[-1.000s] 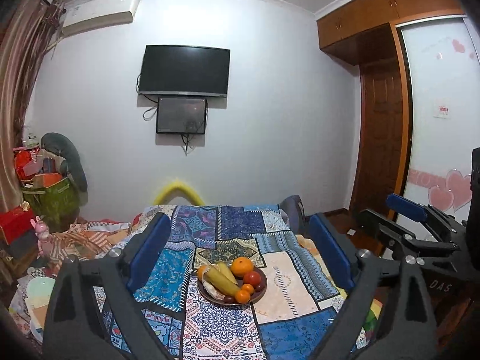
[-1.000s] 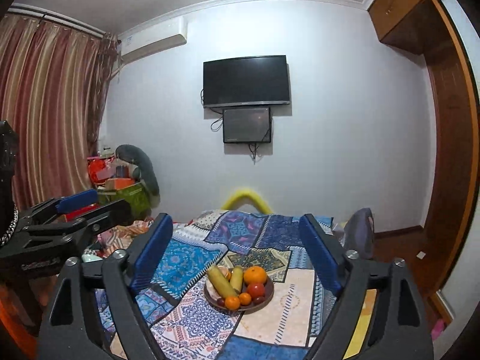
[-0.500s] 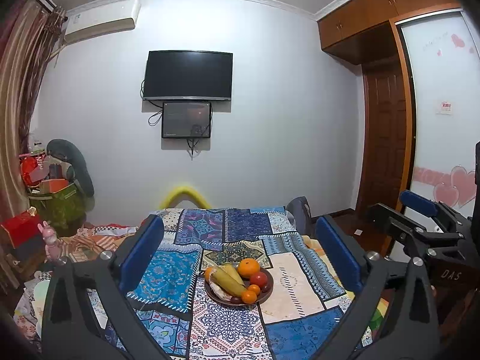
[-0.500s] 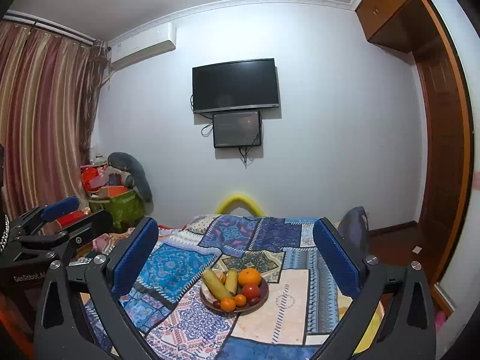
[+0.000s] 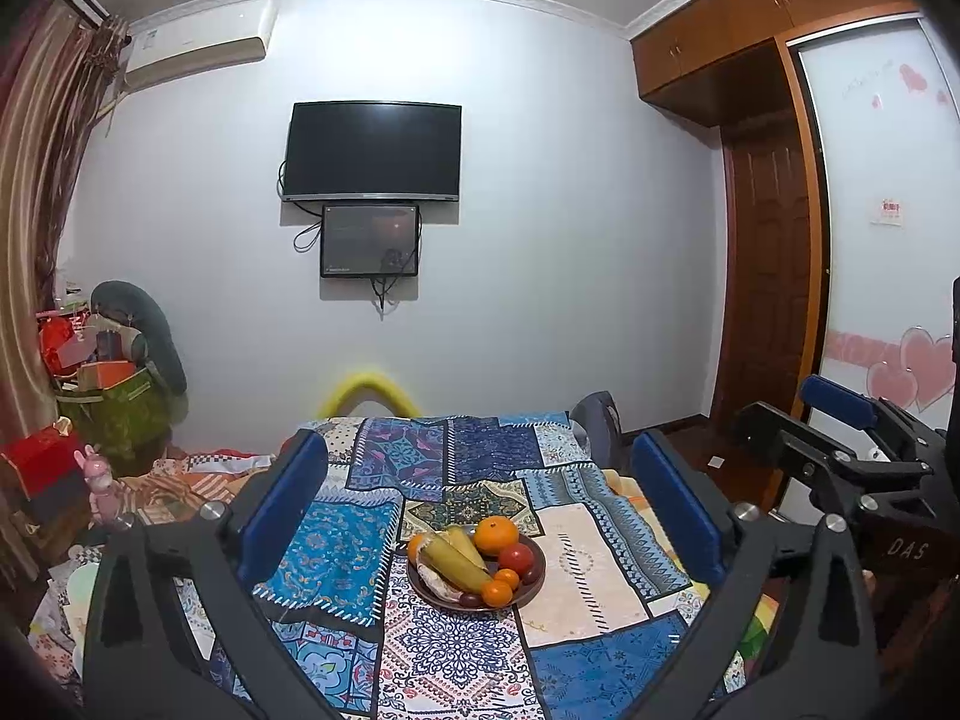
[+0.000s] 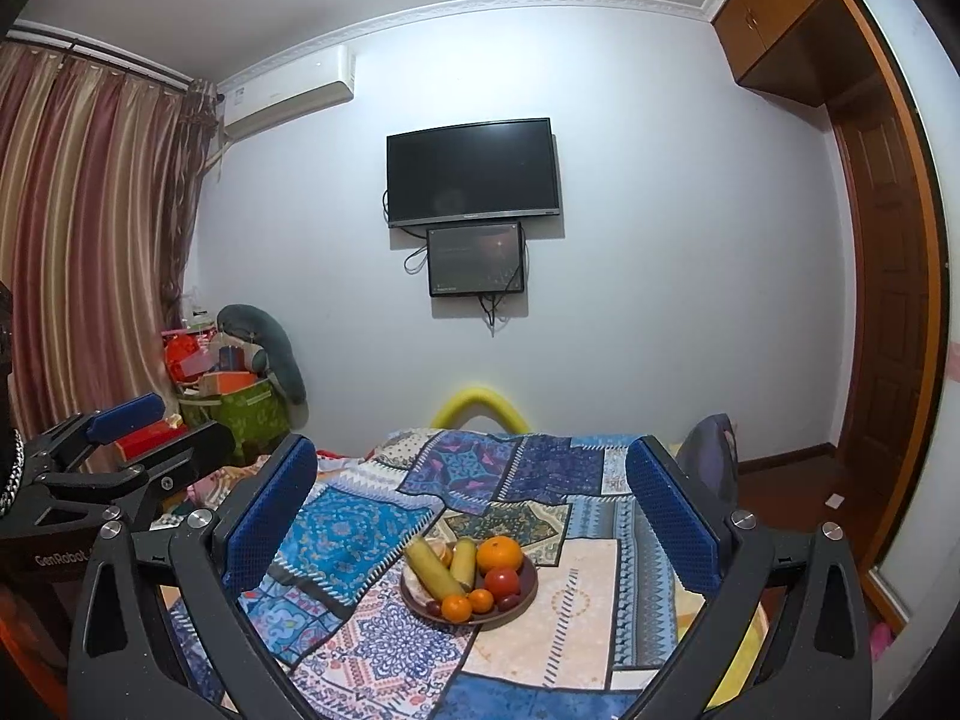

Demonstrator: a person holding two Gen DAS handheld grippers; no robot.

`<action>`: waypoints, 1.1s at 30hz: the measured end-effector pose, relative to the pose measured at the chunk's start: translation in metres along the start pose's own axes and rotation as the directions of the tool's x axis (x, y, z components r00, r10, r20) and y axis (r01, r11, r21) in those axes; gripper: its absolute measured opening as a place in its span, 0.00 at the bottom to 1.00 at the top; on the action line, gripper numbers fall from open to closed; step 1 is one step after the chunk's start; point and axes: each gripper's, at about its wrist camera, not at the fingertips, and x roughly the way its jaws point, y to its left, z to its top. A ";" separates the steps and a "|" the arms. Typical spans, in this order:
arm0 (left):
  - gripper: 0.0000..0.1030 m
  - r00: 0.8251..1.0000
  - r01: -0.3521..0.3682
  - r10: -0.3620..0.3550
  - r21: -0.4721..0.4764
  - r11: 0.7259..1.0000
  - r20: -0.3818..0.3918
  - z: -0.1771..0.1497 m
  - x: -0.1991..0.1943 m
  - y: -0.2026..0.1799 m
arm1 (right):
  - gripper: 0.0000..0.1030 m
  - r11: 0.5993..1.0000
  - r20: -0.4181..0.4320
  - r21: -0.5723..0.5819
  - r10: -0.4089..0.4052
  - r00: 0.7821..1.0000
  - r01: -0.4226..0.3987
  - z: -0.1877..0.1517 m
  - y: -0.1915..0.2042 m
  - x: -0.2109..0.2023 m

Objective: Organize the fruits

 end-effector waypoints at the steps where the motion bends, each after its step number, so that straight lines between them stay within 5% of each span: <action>1: 1.00 1.000 0.000 0.000 0.002 1.000 0.001 0.000 0.000 0.000 | 1.00 1.000 0.000 0.001 -0.002 1.000 0.002 0.000 0.000 0.000; 33: 1.00 0.999 0.033 -0.033 0.019 0.999 -0.001 -0.001 0.002 0.002 | 1.00 1.000 0.004 0.004 -0.013 1.000 0.013 0.004 -0.003 -0.004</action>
